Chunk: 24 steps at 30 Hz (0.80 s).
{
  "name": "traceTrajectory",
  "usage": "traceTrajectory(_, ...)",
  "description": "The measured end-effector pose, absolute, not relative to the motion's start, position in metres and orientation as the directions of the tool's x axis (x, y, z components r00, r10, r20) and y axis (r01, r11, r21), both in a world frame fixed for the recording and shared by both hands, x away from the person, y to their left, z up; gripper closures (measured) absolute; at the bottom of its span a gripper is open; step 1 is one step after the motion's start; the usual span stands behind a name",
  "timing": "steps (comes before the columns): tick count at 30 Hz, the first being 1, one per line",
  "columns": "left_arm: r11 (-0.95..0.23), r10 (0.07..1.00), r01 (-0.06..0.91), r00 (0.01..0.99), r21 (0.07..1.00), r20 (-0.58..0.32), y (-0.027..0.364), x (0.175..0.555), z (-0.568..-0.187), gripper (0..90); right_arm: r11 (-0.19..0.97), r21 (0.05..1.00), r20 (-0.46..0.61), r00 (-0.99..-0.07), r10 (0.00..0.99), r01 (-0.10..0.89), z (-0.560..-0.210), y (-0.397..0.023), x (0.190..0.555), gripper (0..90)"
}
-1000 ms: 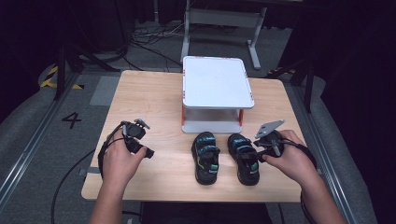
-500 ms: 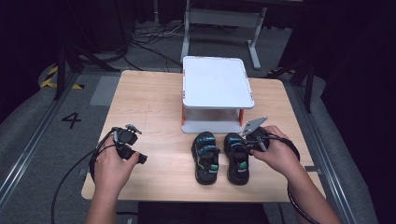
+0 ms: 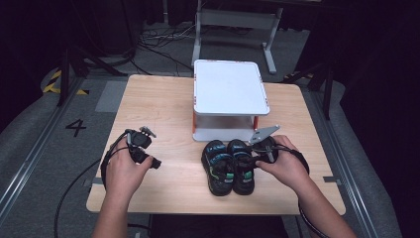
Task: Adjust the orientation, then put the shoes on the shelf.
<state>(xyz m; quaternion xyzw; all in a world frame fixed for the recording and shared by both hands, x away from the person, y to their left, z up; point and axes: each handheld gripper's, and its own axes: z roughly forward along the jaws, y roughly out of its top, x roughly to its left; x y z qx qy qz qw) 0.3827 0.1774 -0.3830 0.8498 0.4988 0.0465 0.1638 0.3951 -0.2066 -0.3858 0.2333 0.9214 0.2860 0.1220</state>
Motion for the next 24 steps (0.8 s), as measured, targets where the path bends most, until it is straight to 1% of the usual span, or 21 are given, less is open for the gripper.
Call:
traceTrajectory(2,-0.452,0.861,0.832,0.501,0.322,-0.087,0.175,0.387,-0.383,24.4,0.716,0.588,-0.078,-0.855,0.513,0.377,-0.379,-0.208,0.392,49.3)
traceTrajectory(4,-0.457,0.860,0.830,0.504,0.320,-0.082,0.174,0.391,-0.382,24.4,0.691,0.588,-0.042,-0.838,0.544,0.420,-0.370,-0.208,0.390,45.7)
traceTrajectory(5,-0.459,0.859,0.827,0.506,0.324,-0.076,0.173,0.393,-0.381,24.4,0.674,0.595,-0.027,-0.828,0.561,0.438,-0.366,-0.208,0.388,42.6)
traceTrajectory(6,-0.461,0.857,0.827,0.509,0.322,-0.080,0.171,0.395,-0.380,24.4,0.637,0.610,0.010,-0.808,0.589,0.471,-0.362,-0.207,0.387,41.1)
traceTrajectory(7,-0.477,0.850,0.817,0.522,0.325,-0.064,0.170,0.396,-0.378,24.4,0.614,0.614,0.038,-0.796,0.604,0.496,-0.359,-0.206,0.386,40.9)
traceTrajectory(8,-0.477,0.848,0.814,0.526,0.330,-0.071,0.168,0.398,-0.377,24.4,0.604,0.607,0.058,-0.787,0.615,0.517,-0.357,-0.205,0.384,40.7)
traceTrajectory(10,-0.478,0.843,0.811,0.531,0.337,-0.083,0.165,0.399,-0.376,24.4,0.602,0.590,0.063,-0.774,0.630,0.538,-0.355,-0.202,0.381,40.9)
traceTrajectory(12,-0.495,0.834,0.803,0.546,0.333,-0.076,0.163,0.403,-0.376,24.4,0.599,0.569,0.074,-0.760,0.645,0.564,-0.355,-0.199,0.377,41.0)
traceTrajectory(13,-0.487,0.836,0.807,0.541,0.333,-0.089,0.161,0.404,-0.377,24.4,0.598,0.567,0.077,-0.759,0.647,0.567,-0.356,-0.197,0.376,41.0)
traceTrajectory(15,-0.499,0.833,0.800,0.549,0.333,-0.071,0.160,0.406,-0.377,24.4,0.598,0.549,0.083,-0.750,0.657,0.584,-0.359,-0.193,0.370,42.0)
traceTrajectory(17,-0.500,0.832,0.802,0.549,0.326,-0.075,0.160,0.407,-0.379,24.4,0.603,0.530,0.090,-0.747,0.659,0.596,-0.362,-0.188,0.366,42.2)
traceTrajectory(21,-0.497,0.837,0.807,0.543,0.319,-0.070,0.157,0.406,-0.382,24.4,0.586,0.487,0.149,-0.722,0.675,0.648,-0.368,-0.178,0.361,40.4)
traceTrajectory(22,-0.497,0.837,0.807,0.543,0.319,-0.070,0.157,0.406,-0.382,24.4,0.586,0.487,0.149,-0.722,0.675,0.648,-0.368,-0.178,0.361,40.4)
traceTrajectory(24,-0.515,0.825,0.794,0.562,0.322,-0.066,0.153,0.406,-0.381,24.4,0.542,0.491,0.183,-0.689,0.701,0.682,-0.370,-0.174,0.363,40.3)
